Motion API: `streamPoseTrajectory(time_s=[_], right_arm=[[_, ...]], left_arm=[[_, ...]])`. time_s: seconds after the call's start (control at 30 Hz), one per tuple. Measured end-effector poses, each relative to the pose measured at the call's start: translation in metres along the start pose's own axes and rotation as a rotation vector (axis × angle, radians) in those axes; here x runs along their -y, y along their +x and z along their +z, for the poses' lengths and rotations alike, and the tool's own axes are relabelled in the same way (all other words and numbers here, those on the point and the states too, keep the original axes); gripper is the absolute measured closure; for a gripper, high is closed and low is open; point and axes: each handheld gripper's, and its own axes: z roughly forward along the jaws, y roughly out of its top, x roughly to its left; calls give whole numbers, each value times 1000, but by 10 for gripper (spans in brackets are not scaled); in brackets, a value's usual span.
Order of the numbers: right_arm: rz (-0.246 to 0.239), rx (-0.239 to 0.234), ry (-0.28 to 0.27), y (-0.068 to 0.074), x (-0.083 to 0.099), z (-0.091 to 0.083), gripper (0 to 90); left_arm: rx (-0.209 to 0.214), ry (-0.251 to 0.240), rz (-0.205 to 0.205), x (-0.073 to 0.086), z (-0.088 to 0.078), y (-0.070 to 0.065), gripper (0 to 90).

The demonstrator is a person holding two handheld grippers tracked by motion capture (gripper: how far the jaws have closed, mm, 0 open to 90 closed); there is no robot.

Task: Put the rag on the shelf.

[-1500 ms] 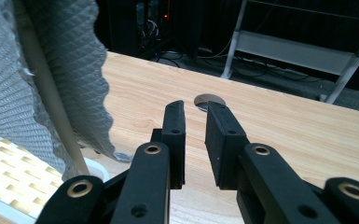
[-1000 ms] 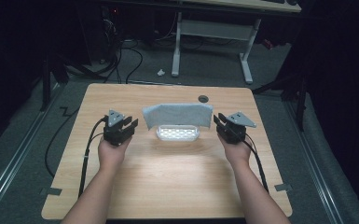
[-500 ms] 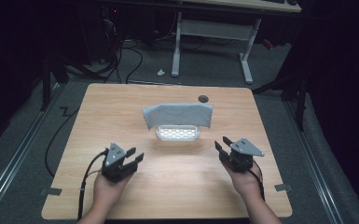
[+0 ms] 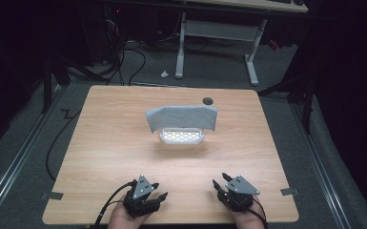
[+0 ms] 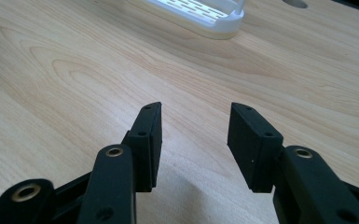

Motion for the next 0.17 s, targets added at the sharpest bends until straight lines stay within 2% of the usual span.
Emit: streamPoseTrajectory(time_s=[0.1,0.17], right_arm=[[-14,0,-4,-1,0,1,559],[-1,-6,-5,-3,1,0,558]], left_arm=[[-14,1,-6,2,-1,2,513],[-24,2,-14,4,-1,4,513]])
